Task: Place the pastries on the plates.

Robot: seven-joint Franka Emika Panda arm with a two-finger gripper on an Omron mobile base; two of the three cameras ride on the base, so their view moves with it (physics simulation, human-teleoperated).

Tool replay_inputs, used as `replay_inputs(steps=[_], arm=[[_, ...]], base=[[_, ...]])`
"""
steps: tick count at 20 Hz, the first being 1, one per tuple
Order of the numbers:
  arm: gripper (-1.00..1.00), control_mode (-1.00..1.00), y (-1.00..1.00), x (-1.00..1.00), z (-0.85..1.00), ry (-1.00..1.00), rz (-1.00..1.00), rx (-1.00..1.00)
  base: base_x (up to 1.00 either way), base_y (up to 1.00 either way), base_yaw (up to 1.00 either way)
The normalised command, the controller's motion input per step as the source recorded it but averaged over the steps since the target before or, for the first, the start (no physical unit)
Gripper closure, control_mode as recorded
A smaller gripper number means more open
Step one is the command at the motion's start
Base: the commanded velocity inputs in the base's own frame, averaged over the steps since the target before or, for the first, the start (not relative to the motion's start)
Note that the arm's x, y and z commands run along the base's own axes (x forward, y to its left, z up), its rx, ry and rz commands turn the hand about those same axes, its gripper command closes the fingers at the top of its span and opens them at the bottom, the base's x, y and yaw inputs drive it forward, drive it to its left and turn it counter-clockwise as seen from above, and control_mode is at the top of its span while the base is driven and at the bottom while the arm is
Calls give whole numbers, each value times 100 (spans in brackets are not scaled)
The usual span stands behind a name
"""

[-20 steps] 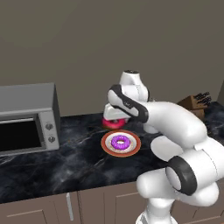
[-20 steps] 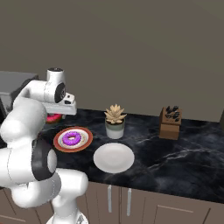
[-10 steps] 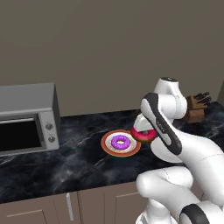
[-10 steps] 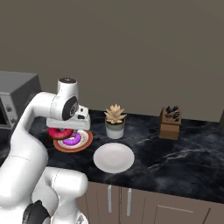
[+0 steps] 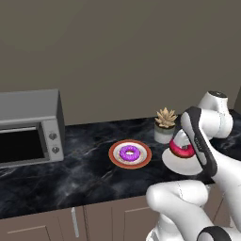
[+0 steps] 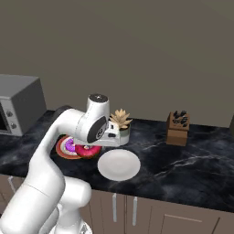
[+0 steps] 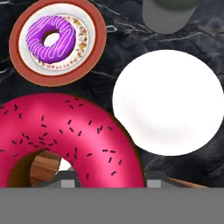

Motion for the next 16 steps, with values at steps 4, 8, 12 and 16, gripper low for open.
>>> replay_inputs(steps=[4, 8, 12, 16], arm=[[100, -100, -88, 10, 0, 0, 0, -1], [100, -100, -44, 28, 0, 0, 0, 0], [100, -100, 0, 49, -13, 0, 0, 0], [100, -100, 0, 52, -35, 7, 0, 0]], base=[[0, 0, 0], [0, 0, 0], [0, 0, 0], [0, 0, 0]])
